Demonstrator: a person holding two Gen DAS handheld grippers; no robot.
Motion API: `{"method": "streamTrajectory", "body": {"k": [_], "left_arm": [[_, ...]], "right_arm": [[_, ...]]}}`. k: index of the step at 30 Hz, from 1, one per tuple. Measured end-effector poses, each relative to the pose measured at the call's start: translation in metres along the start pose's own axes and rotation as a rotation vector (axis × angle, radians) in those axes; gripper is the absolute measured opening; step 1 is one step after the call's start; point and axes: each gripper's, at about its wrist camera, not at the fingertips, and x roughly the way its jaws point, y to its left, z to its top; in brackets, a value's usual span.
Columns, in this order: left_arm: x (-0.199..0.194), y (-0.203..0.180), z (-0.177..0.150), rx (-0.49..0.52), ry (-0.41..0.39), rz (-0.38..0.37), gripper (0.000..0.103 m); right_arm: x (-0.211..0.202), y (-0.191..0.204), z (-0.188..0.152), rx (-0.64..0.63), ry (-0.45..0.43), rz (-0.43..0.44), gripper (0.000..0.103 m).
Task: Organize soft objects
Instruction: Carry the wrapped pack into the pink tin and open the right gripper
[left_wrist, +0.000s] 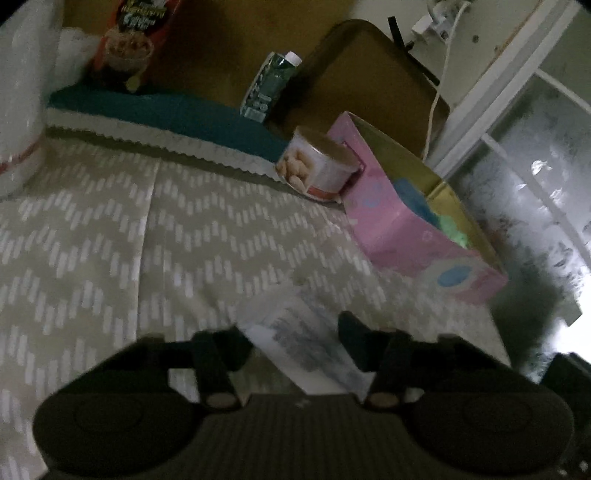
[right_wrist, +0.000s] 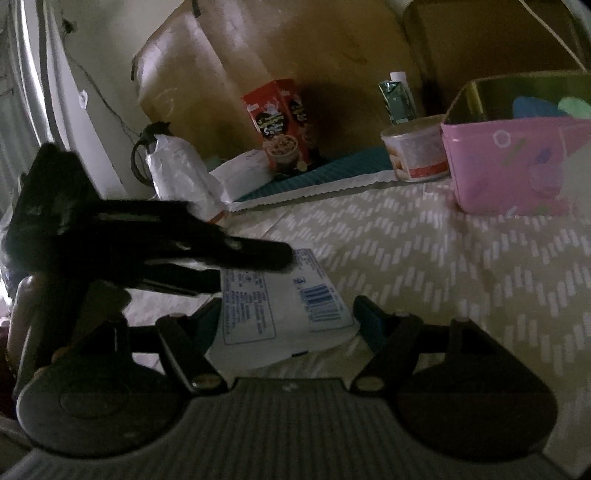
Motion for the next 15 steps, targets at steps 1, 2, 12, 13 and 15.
{"method": "streamTrajectory", "body": {"k": [1, 2, 12, 13, 15], "left_arm": [[0.001, 0.000, 0.001, -0.011, -0.001, -0.015, 0.045], [0.001, 0.001, 0.003, -0.022, -0.002, -0.036, 0.043], [0.015, -0.064, 0.059, 0.085, -0.030, -0.185, 0.041], [0.019, -0.075, 0.067, 0.109, -0.035, -0.197, 0.042], [0.028, -0.097, 0.080, 0.158, -0.046, -0.215, 0.042]], "right_arm": [[-0.001, 0.003, -0.001, -0.018, -0.007, -0.018, 0.077], [-0.002, 0.004, -0.001, -0.033, -0.013, -0.032, 0.077], [-0.040, -0.003, 0.023, -0.131, -0.198, -0.160, 0.077], [-0.047, -0.007, 0.028, -0.142, -0.226, -0.180, 0.077], [-0.055, -0.014, 0.038, -0.154, -0.271, -0.216, 0.077]]}}
